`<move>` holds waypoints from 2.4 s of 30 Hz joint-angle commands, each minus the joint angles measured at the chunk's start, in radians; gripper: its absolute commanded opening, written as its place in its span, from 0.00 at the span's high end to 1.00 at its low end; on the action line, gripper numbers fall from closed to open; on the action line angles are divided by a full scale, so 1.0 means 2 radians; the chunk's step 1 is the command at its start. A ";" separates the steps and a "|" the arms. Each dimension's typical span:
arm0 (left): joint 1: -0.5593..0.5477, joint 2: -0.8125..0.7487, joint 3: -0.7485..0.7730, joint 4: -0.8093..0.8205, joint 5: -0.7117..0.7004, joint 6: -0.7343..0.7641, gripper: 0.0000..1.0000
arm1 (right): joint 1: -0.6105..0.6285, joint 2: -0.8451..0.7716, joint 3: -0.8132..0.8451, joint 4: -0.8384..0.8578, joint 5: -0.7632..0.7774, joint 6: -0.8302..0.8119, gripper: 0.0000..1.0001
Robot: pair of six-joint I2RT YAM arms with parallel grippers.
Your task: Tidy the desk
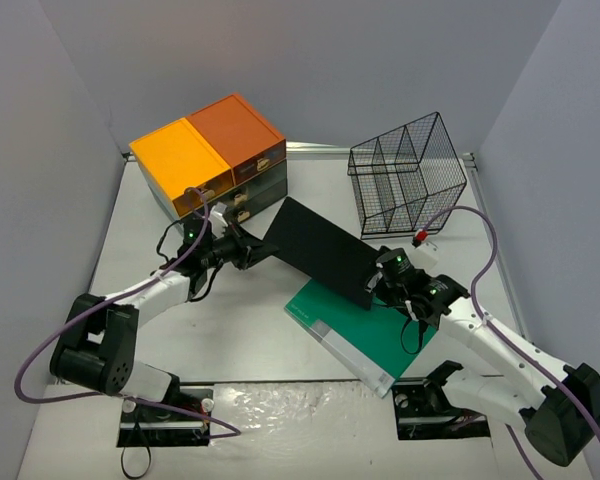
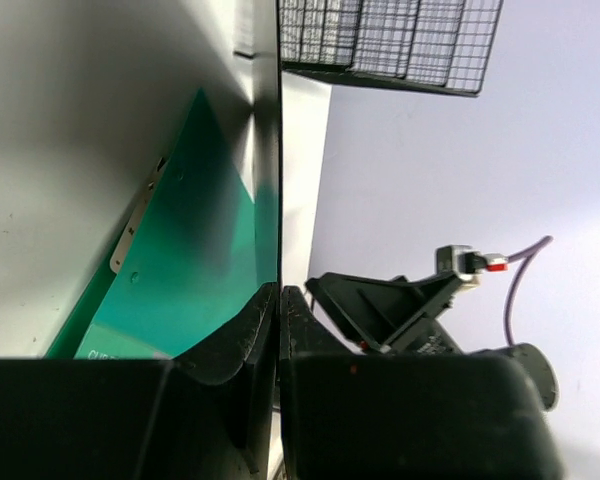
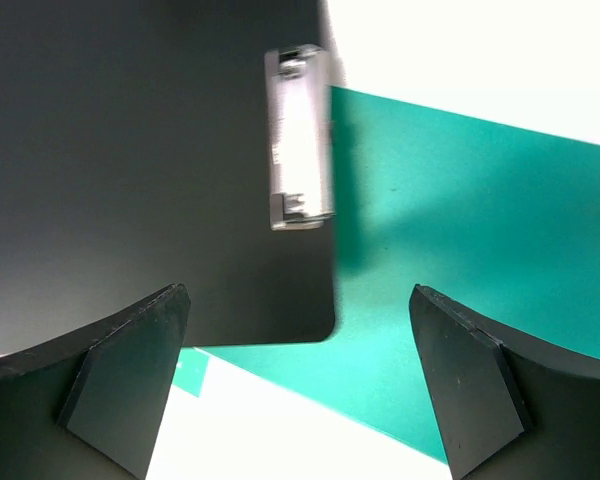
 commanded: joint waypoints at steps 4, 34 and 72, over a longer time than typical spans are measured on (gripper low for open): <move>0.034 -0.072 0.015 0.011 0.036 -0.002 1.00 | -0.013 -0.009 -0.017 0.011 0.003 0.022 0.10; 0.078 -0.156 0.019 -0.033 0.075 -0.037 1.00 | -0.065 -0.099 -0.218 0.390 -0.167 0.145 0.10; 0.078 -0.222 -0.015 -0.012 0.079 -0.108 1.00 | -0.135 0.012 -0.213 0.655 -0.238 0.171 0.45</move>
